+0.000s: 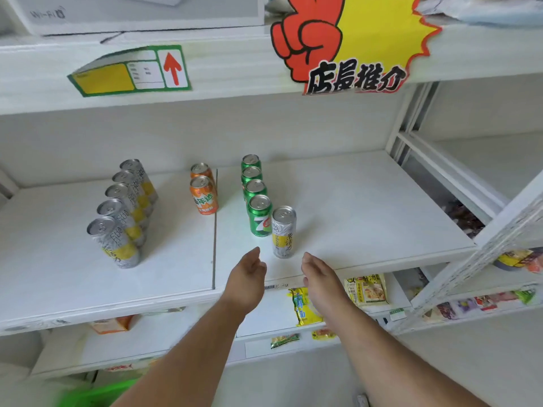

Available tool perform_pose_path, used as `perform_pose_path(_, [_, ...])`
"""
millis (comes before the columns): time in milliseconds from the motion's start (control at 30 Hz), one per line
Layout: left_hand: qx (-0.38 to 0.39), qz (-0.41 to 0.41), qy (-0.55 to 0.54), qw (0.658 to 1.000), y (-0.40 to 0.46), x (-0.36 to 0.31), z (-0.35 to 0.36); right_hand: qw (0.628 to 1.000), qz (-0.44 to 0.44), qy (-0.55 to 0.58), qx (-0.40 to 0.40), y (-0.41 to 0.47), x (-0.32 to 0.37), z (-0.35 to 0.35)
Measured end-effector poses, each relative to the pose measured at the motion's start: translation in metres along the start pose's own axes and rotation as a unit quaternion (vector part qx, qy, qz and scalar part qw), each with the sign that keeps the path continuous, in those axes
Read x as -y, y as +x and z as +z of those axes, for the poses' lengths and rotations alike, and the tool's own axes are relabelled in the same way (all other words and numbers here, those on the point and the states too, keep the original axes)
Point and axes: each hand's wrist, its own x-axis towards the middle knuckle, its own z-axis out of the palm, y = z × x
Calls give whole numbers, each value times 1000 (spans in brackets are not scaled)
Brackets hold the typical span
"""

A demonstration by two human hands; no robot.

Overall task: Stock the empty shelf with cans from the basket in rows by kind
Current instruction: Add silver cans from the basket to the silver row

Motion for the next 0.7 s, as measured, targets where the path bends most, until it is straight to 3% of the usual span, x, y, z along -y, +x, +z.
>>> perform_pose_path(267, [25, -1, 41, 999, 47, -8, 18, 1000, 19, -12, 13, 36, 20, -2])
perform_pose_path(467, [76, 62, 44, 994, 66, 1, 33, 999, -38, -24, 29, 57, 32, 3])
perform_pose_path(700, [108, 82, 47, 990, 75, -5, 66, 999, -46, -13, -7, 70, 33, -27])
